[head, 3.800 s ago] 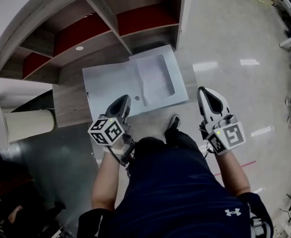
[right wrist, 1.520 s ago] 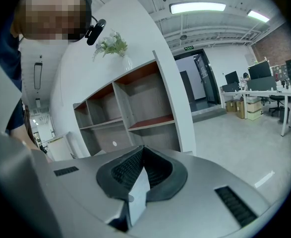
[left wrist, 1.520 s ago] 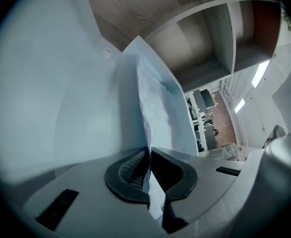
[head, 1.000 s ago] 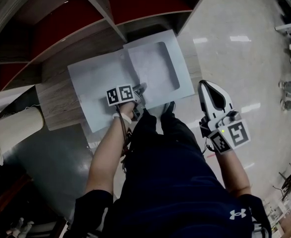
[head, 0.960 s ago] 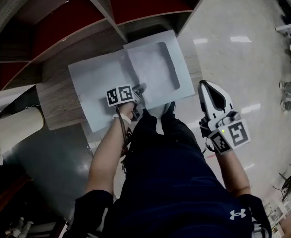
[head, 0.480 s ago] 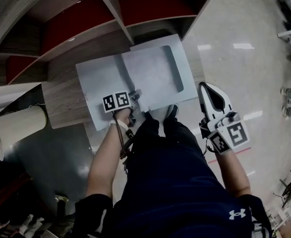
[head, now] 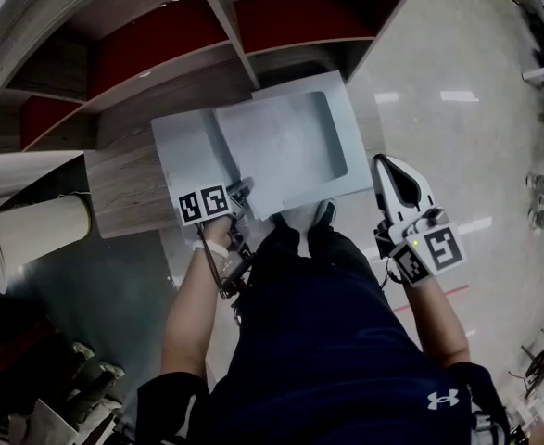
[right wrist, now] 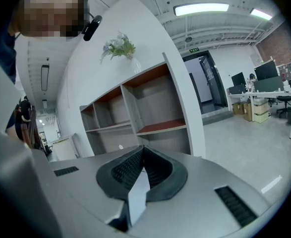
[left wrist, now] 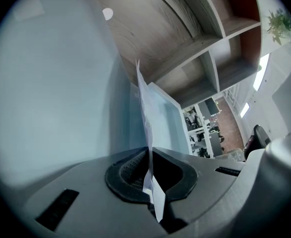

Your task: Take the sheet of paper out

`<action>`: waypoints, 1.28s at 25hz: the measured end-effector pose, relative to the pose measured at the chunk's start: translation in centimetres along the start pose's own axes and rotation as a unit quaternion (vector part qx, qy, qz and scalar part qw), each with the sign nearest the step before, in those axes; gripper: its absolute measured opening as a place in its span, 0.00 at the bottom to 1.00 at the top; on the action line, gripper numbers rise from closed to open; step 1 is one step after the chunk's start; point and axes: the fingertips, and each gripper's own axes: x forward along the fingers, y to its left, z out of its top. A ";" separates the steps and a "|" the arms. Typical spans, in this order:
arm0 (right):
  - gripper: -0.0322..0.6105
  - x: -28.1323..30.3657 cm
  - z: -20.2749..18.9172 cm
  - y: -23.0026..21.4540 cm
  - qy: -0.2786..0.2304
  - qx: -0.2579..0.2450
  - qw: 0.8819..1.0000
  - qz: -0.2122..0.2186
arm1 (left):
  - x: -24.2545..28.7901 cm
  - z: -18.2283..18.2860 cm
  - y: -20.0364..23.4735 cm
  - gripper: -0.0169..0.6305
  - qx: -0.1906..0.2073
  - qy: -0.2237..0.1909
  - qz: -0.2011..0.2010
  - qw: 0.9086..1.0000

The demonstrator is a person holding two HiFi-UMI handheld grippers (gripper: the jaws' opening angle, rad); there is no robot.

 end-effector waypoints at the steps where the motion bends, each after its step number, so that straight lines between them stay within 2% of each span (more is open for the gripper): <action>1: 0.07 0.1 0.0 0.1 0.000 -0.001 1.000 0.002 | -0.4 0.0 0.0 0.05 0.001 -0.003 0.001 1.000; 13: 0.07 1.7 1.5 1.7 -0.020 0.001 0.999 0.033 | -4.3 0.9 -0.6 0.05 -0.001 -0.047 0.000 0.999; 16: 0.07 1.5 1.0 1.5 -0.004 -0.014 1.000 0.025 | -5.5 1.2 -1.3 0.05 0.014 -0.057 -0.001 0.998; 25: 0.07 1.6 1.2 1.6 -0.009 -0.019 1.000 0.020 | -8.9 3.0 -3.8 0.05 0.085 -0.085 0.000 0.993; 32: 0.07 1.2 1.7 2.1 -0.011 -0.025 0.999 0.021 | -12.3 4.2 -7.6 0.05 0.118 -0.115 -0.032 0.986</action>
